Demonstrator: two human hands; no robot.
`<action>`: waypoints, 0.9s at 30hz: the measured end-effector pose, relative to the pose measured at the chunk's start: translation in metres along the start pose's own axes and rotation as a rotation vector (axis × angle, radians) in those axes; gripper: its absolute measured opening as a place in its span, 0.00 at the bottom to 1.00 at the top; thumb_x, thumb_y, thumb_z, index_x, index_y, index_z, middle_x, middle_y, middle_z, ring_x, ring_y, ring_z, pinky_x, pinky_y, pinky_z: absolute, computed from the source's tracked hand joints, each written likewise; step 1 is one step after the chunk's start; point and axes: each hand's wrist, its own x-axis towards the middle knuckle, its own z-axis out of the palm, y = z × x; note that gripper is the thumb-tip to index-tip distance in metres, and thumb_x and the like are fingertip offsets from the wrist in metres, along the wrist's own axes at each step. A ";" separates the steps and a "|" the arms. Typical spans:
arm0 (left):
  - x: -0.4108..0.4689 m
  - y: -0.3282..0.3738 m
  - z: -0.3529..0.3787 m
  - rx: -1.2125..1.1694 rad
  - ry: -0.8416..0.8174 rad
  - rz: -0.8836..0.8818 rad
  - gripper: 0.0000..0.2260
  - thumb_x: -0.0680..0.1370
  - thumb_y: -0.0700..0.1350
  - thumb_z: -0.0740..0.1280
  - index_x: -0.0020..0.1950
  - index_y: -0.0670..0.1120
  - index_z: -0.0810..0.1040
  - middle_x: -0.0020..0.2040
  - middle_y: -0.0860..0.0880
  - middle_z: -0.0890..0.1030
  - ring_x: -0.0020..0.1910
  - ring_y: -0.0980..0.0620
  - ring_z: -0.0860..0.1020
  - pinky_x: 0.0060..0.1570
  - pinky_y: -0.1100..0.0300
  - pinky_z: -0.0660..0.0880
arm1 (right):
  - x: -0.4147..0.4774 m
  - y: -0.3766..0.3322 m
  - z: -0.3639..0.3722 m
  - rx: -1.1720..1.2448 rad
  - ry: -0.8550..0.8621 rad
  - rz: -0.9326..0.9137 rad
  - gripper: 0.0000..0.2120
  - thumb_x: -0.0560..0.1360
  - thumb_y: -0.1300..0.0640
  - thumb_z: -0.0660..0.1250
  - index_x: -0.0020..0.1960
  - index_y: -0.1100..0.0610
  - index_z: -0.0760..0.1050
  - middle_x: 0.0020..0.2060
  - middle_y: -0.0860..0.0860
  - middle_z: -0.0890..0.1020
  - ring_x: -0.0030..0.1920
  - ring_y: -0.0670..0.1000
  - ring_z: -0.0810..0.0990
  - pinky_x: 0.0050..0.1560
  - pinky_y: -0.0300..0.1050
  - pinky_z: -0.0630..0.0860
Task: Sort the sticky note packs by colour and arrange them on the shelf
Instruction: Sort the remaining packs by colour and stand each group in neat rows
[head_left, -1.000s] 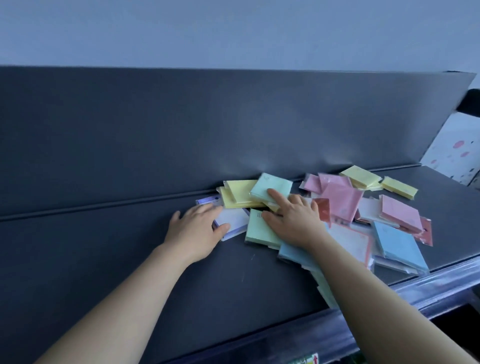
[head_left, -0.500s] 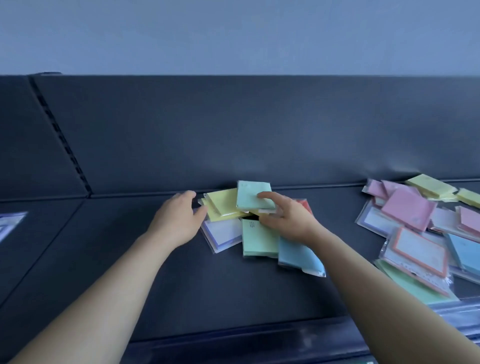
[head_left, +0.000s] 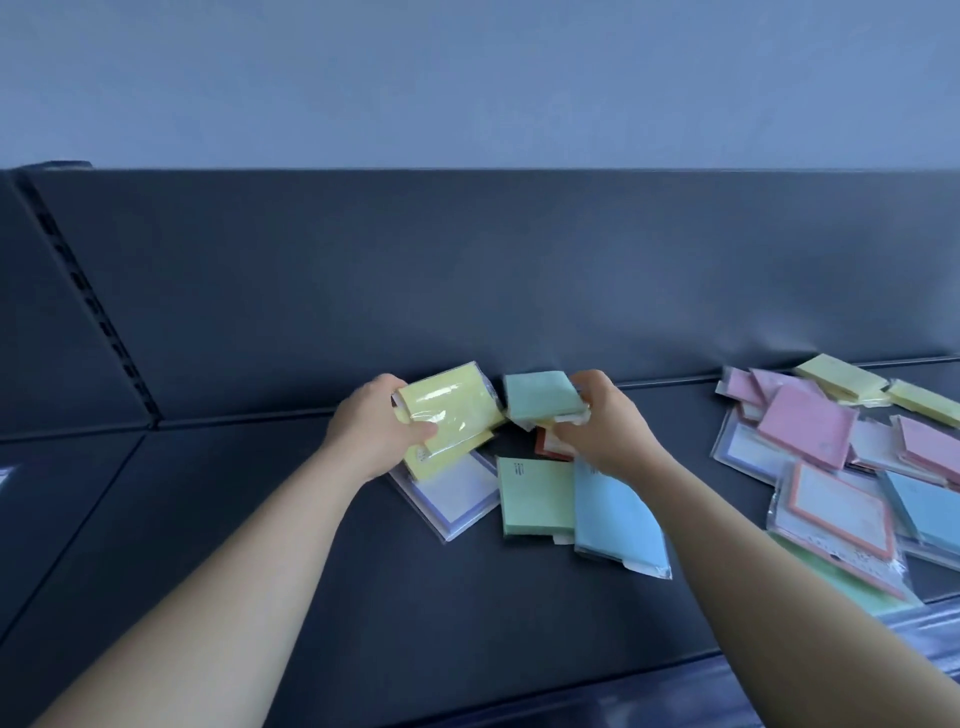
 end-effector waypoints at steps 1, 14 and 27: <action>0.000 -0.001 -0.003 -0.016 0.005 0.010 0.22 0.73 0.52 0.73 0.64 0.49 0.72 0.58 0.53 0.75 0.52 0.50 0.75 0.44 0.56 0.71 | 0.000 -0.003 0.001 -0.004 0.009 -0.008 0.27 0.73 0.53 0.69 0.68 0.53 0.64 0.61 0.48 0.74 0.51 0.54 0.76 0.29 0.37 0.70; -0.022 -0.035 -0.038 -0.303 -0.107 0.156 0.17 0.73 0.39 0.72 0.55 0.57 0.73 0.53 0.55 0.79 0.51 0.52 0.80 0.46 0.47 0.81 | -0.033 -0.064 0.024 0.005 -0.023 -0.147 0.33 0.75 0.47 0.68 0.76 0.51 0.59 0.71 0.46 0.68 0.69 0.48 0.67 0.60 0.41 0.68; -0.087 -0.110 -0.110 -0.363 0.036 0.024 0.19 0.74 0.33 0.66 0.60 0.52 0.75 0.50 0.58 0.81 0.50 0.58 0.80 0.49 0.64 0.75 | -0.062 -0.135 0.107 0.287 -0.065 -0.184 0.07 0.70 0.55 0.73 0.47 0.51 0.78 0.41 0.52 0.82 0.42 0.54 0.82 0.48 0.54 0.80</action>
